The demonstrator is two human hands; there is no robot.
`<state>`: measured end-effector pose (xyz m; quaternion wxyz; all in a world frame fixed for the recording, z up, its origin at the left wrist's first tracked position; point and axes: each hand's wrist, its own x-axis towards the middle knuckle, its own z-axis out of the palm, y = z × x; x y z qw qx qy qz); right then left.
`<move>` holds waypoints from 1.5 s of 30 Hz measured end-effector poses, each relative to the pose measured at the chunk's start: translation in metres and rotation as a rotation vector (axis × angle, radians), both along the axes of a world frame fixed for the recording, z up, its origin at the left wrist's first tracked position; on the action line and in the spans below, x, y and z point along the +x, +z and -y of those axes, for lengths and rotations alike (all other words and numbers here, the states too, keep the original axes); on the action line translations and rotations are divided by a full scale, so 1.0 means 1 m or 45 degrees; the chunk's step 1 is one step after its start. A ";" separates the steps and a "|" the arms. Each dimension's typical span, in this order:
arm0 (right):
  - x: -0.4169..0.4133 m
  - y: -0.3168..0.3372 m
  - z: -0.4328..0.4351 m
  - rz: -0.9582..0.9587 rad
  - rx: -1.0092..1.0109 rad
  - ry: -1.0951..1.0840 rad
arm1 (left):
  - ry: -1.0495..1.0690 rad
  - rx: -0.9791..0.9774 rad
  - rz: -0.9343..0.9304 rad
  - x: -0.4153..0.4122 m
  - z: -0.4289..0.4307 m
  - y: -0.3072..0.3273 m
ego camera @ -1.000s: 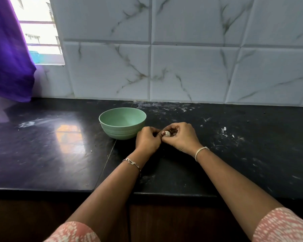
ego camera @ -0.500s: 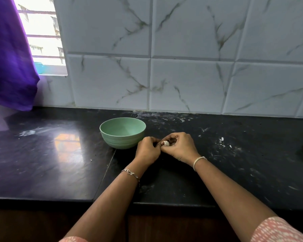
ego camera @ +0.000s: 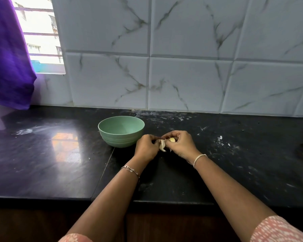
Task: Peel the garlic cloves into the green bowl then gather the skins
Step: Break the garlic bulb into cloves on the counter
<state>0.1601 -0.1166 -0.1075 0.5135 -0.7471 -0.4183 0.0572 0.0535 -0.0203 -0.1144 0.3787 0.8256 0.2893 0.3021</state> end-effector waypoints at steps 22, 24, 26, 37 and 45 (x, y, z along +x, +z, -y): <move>0.000 0.002 -0.001 0.202 -0.185 -0.006 | -0.162 -0.736 0.445 -0.001 0.002 0.003; 0.001 0.002 0.000 0.159 -0.152 -0.012 | -0.166 -0.737 0.432 -0.002 0.002 0.004; 0.003 0.001 0.000 0.069 -0.096 -0.003 | -0.171 -0.744 0.416 -0.002 0.001 0.004; -0.002 0.004 -0.002 0.016 -0.090 -0.116 | -0.134 -0.787 0.496 0.001 0.003 0.007; -0.006 0.000 0.000 0.162 -0.069 0.101 | -0.101 -0.870 0.559 0.002 0.000 0.004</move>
